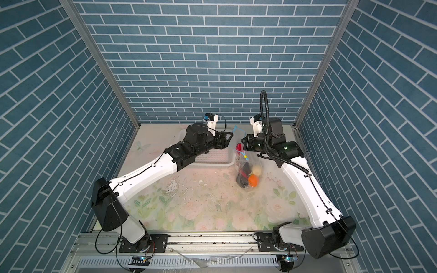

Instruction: Place the food in the zip-top bag and seal the zipper

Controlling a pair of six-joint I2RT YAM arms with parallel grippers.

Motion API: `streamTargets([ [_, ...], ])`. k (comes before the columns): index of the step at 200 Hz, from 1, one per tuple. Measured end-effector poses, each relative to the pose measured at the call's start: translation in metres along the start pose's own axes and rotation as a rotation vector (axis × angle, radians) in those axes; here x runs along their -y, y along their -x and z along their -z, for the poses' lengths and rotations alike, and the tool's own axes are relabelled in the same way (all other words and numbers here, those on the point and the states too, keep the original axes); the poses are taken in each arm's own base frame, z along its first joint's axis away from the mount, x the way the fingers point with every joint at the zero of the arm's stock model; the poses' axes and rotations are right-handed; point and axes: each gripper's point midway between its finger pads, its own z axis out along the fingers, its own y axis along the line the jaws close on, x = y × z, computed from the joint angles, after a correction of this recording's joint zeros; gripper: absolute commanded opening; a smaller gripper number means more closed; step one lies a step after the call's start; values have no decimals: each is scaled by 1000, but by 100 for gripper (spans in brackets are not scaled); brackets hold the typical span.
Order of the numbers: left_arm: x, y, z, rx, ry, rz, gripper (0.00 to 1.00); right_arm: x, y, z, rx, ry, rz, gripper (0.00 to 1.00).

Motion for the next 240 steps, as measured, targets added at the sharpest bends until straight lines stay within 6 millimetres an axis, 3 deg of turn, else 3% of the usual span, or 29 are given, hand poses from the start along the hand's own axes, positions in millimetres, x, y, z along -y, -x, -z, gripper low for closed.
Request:
streamTargets([
  [20, -10, -4, -4, -89, 13, 57, 67, 1, -1, 3, 1, -9, 1, 0],
  [62, -3, -37, -26, -278, -30, 105, 62, 2, -1, 3, 0, -14, 1, 0],
  [93, -12, -67, -38, -391, -25, 154, 49, 2, -1, 3, 0, -13, 1, 0],
  [120, -22, -81, -47, -441, -14, 189, 39, 2, -1, 3, 0, -12, 1, 0],
  [209, -19, -67, -46, -438, -48, 236, 1, 2, -3, 4, 0, -12, 1, 0],
  [240, -17, -69, -45, -452, -60, 241, 0, 2, -4, 5, 1, -13, 1, 0],
])
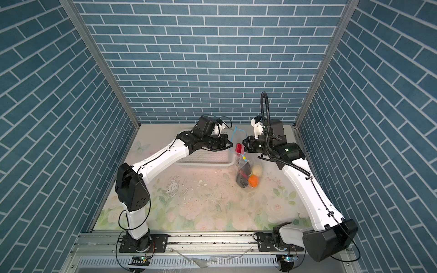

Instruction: Place the food in the zip-top bag and seal the zipper

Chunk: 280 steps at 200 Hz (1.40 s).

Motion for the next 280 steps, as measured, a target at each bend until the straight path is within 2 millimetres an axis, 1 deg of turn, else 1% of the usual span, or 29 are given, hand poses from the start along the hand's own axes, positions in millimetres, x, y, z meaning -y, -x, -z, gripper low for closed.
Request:
streamTargets([
  [33, 7, -4, 0, -9, -7, -8, 0, 1, -1, 8, 13, -12, 10, 0],
  [75, 22, -19, -3, -20, -8, -41, 0, 4, -7, 23, 42, -32, 18, 0],
  [108, 36, -36, 8, -14, -8, -69, 3, 4, -12, 27, 39, -33, 21, 0],
  [121, 43, -41, 13, -8, -10, -81, 5, 5, -13, 27, 38, -33, 21, 0],
  [137, 45, -46, 19, 3, -7, -94, 9, 5, -15, 28, 38, -33, 21, 0],
  [155, 43, -53, 25, 8, 4, -107, 21, 4, -16, 29, 39, -30, 22, 0],
  [169, 40, -54, 29, 20, 12, -116, 29, 5, -18, 29, 37, -28, 22, 0],
  [184, 35, -55, 32, 31, 27, -122, 44, 6, -20, 27, 30, -28, 19, 0],
  [204, 26, -58, 37, 46, 57, -136, 59, 6, -20, 27, 33, -26, 21, 0],
  [232, 17, -60, 48, 75, 94, -161, 72, 5, -19, 26, 36, -24, 22, 0],
  [248, 13, -60, 57, 100, 116, -179, 79, 5, -19, 26, 35, -23, 22, 0],
  [270, -1, -65, 73, 131, 160, -178, 88, 5, -19, 25, 34, -23, 22, 0],
  [280, -9, -68, 78, 139, 181, -166, 94, 5, -19, 25, 35, -22, 22, 0],
])
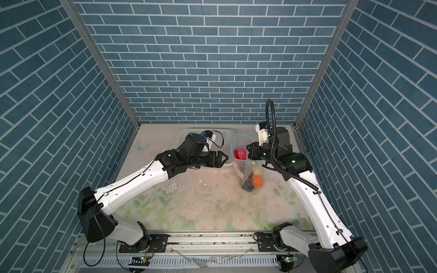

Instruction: Place the food in the zip-top bag and seal the zipper

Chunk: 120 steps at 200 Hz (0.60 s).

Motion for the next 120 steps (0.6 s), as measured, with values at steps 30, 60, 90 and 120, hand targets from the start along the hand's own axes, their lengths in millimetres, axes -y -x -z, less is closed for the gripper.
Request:
streamTargets([
  [30, -40, -20, 4, -14, 84, 69, 99, 0, 1, -1, 5, 2, 1, 0],
  [60, -76, -44, -3, -58, 164, 149, 99, 0, 0, -3, 4, 3, 2, 0],
  [90, -102, -66, -14, -95, 181, 240, 99, 0, 1, -3, 6, 8, 3, 0],
  [120, -112, -68, -30, -97, 151, 304, 99, -1, 1, -3, 4, 11, 2, 0],
])
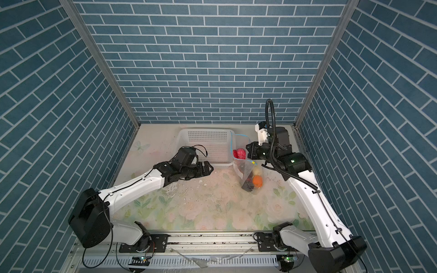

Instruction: Place the food in the zip-top bag and seal the zipper

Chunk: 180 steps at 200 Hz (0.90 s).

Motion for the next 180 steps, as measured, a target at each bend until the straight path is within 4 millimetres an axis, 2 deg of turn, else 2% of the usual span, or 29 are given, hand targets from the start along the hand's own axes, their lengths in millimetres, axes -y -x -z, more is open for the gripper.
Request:
streamTargets([
  [33, 8, 8, -20, 11, -56, 26, 99, -1, 0, -1, 0, 6, 1, 0],
  [62, 6, 12, -41, 6, -71, 45, 99, 0, -1, -3, -4, 7, 0, 0],
  [91, 2, 20, -51, 24, -84, 63, 99, 0, -2, -4, -6, 9, -1, 0],
  [180, 11, 72, -75, 101, -127, 66, 98, 1, -3, -9, -14, 11, -3, 0],
])
